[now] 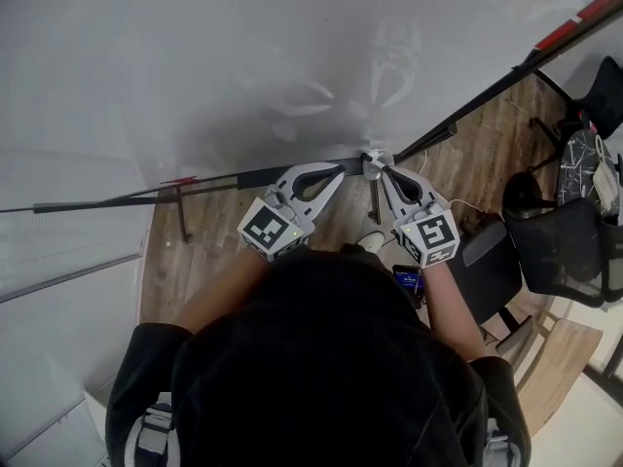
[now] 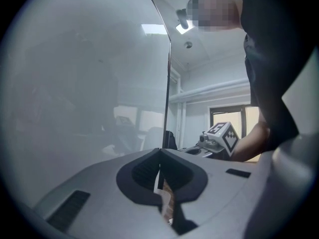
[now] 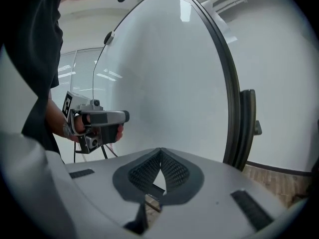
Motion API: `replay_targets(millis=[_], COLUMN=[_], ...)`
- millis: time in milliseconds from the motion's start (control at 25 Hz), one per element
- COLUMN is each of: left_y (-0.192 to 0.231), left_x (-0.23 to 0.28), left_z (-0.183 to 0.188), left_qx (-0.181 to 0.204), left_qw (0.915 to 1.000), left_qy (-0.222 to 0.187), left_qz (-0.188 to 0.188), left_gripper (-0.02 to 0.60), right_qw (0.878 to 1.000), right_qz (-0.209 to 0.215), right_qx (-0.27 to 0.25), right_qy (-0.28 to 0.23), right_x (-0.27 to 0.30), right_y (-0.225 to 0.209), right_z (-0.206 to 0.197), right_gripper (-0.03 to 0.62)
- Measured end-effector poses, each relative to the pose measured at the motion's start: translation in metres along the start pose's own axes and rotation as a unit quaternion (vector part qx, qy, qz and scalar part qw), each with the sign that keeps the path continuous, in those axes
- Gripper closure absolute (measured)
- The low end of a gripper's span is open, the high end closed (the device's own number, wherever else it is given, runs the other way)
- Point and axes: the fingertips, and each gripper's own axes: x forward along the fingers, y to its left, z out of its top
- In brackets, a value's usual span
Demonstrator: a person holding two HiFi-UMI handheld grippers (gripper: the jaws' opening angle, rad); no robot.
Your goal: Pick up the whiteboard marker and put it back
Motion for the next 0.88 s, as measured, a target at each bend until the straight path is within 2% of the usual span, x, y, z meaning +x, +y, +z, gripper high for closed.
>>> replay_targets(millis=[240, 680, 880], left_y=[0.012, 0.007, 0.004], left_x=[0.009, 0.009, 0.009], left_z=[-0.017, -0.019, -0.022], left_qx=[-0.007, -0.018, -0.021], left_qw=[0.9991, 0.9949, 0.9931], left_qy=[0.004, -0.002, -0.003], left_qz=[0.041, 0.099, 0.116], left_gripper=[0.577, 0.578, 0.578], right_qw=[0.999, 0.993, 0.986], right_qz=[0.027, 0.064, 0.086], right_qx=[-0.012, -0.068, -0.088], right_qy=[0.025, 0.078, 0.115], right_x=[0.016, 0.037, 0.048], right_y=[-0.014, -0.021, -0.017], right_z=[-0.023, -0.048, -0.068], right_gripper=[0.592, 0.588, 0.551])
